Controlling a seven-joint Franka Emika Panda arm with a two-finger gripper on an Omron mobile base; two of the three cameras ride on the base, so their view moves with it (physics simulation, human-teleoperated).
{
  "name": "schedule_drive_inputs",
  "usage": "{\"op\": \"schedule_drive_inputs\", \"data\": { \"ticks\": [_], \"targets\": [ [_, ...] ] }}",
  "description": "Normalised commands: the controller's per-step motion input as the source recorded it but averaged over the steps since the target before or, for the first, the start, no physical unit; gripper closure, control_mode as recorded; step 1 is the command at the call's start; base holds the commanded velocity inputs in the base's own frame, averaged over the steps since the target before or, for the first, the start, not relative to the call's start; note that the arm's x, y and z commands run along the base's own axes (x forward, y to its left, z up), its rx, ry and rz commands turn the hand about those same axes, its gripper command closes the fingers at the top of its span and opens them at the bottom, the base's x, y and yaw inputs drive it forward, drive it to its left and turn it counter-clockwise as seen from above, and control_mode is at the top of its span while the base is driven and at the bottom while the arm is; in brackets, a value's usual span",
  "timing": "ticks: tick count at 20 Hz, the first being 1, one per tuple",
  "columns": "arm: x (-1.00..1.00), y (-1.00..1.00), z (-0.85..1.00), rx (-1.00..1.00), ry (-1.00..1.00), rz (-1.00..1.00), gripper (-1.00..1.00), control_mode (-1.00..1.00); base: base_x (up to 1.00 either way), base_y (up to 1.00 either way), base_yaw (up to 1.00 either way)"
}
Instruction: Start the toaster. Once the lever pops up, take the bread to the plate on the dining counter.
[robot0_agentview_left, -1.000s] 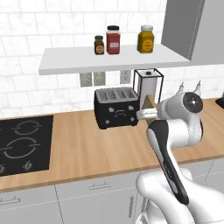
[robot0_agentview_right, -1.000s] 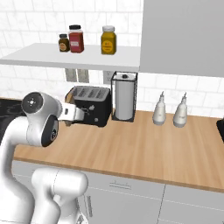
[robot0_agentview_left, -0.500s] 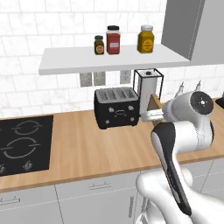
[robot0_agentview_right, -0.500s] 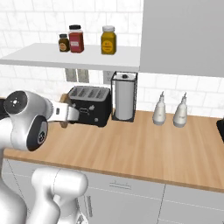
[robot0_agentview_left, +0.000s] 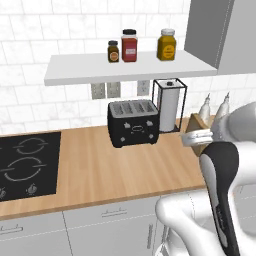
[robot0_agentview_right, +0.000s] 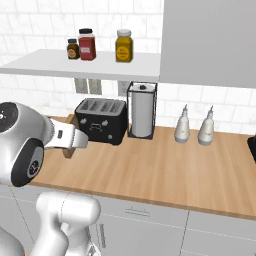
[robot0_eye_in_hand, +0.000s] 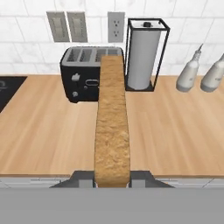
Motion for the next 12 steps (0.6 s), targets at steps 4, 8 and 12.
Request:
{"op": "schedule_drive_inputs", "data": {
  "ticks": [4,8,12],
  "targets": [
    [-0.38,0.00,0.00,0.00,0.00,-0.01,1.00,-1.00,0.00,0.00,0.00],
    [-0.22,0.00,0.00,0.00,0.00,-0.04,1.00,-1.00,0.00,0.00,0.00],
    [-0.20,0.00,0.00,0.00,0.00,-0.06,1.00,-1.00,0.00,0.00,0.00]
  ]
}}
